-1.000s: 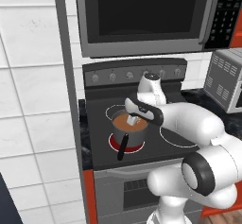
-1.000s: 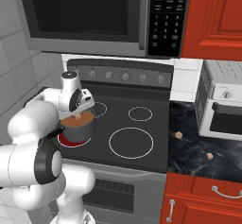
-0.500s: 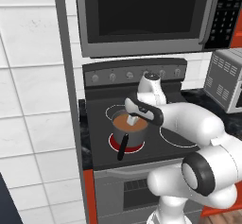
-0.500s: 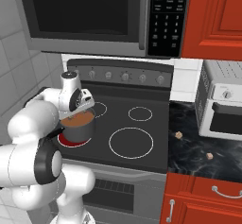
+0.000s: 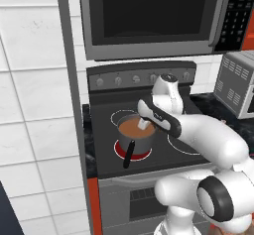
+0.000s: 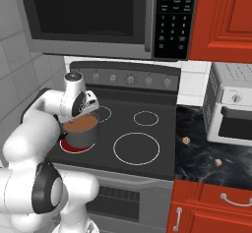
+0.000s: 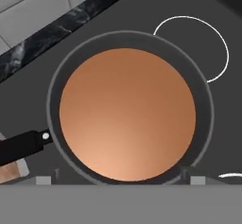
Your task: Pick up the sugar cube(s) and place them in the saucepan with hot chocolate.
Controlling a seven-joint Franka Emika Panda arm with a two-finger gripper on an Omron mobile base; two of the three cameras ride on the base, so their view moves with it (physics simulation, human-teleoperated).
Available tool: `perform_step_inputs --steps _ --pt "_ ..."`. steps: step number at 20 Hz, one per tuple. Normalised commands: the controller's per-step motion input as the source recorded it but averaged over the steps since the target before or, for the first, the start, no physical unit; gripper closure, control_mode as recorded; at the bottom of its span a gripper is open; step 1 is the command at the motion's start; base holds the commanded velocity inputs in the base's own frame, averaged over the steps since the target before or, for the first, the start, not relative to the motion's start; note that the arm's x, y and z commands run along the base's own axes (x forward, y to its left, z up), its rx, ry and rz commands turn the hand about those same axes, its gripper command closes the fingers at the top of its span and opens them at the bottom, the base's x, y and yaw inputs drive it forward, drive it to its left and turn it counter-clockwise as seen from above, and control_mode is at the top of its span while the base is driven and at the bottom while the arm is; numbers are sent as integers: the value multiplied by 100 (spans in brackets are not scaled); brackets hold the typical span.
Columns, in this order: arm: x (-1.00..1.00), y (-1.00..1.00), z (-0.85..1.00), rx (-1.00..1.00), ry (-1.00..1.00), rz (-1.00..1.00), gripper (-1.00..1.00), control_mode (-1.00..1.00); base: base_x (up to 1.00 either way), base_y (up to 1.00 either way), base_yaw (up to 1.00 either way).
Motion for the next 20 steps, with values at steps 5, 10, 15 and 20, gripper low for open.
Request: perform_step_inputs --steps 5,10,15,20 --pt "-11 -32 7 6 -8 -1 -100 -100 0 0 0" --pt "0 -55 0 6 -10 -2 -100 -100 0 0 0" --pt "-8 -98 0 6 -5 -6 -100 -100 0 0 0" --pt "0 -68 0 3 -2 -14 -100 -100 0 0 0"
